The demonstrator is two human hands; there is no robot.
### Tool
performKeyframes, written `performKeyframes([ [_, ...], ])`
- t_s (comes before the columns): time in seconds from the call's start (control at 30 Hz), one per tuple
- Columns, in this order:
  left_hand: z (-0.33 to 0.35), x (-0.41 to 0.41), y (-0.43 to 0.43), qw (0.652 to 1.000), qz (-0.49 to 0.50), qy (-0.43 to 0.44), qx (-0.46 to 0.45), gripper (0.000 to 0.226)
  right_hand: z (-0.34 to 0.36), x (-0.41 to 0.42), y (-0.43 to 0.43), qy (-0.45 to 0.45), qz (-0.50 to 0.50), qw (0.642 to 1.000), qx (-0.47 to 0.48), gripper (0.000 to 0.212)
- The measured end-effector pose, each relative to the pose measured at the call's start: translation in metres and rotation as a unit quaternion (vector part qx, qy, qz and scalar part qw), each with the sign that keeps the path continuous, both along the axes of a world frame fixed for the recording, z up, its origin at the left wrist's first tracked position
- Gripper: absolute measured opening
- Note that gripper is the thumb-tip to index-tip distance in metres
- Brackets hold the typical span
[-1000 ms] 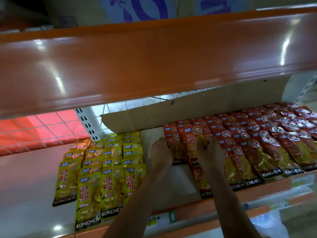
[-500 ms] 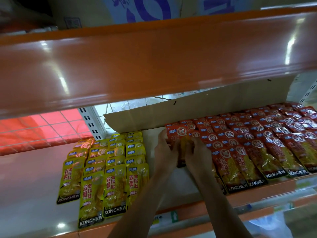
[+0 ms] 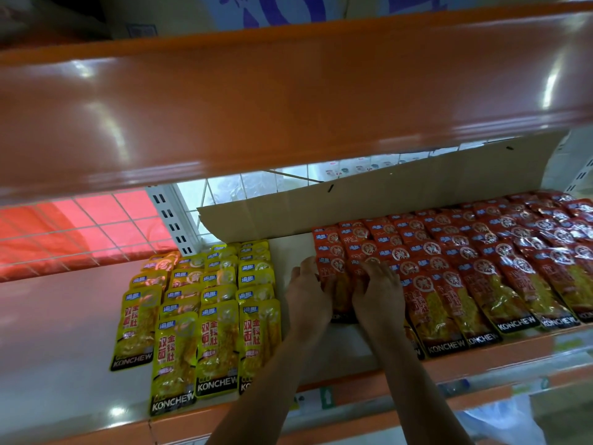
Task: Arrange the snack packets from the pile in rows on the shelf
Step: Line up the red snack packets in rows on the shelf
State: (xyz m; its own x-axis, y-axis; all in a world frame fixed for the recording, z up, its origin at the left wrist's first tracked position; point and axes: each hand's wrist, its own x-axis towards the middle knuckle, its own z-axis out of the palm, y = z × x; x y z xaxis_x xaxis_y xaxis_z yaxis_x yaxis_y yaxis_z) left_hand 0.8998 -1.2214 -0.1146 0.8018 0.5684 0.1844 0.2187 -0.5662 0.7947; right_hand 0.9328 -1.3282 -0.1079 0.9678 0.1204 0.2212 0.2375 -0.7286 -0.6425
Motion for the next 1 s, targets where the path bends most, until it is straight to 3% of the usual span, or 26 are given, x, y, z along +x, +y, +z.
performKeyframes([
  [0.4, 0.005, -0.002, -0.005, 0.995, 0.003, 0.073, 0.066, 0.047, 0.005, -0.003, 0.0, 0.004, 0.002, 1.0, 0.005, 0.04],
  [0.57, 0.011, -0.008, -0.002, 0.986, -0.005, 0.102, 0.133, 0.032, 0.009, -0.007, 0.01, -0.021, 0.013, 0.999, 0.02, 0.032],
  [0.8, 0.032, -0.031, 0.027, 0.984, -0.024, 0.041, 0.17, 0.037, 0.014, -0.024, 0.05, -0.044, 0.076, 0.996, 0.007, 0.031],
  [1.0, 0.043, -0.069, 0.088, 0.975, 0.054, 0.033, 0.212, 0.032, 0.019, -0.053, 0.106, -0.037, 0.125, 0.991, 0.02, 0.038],
])
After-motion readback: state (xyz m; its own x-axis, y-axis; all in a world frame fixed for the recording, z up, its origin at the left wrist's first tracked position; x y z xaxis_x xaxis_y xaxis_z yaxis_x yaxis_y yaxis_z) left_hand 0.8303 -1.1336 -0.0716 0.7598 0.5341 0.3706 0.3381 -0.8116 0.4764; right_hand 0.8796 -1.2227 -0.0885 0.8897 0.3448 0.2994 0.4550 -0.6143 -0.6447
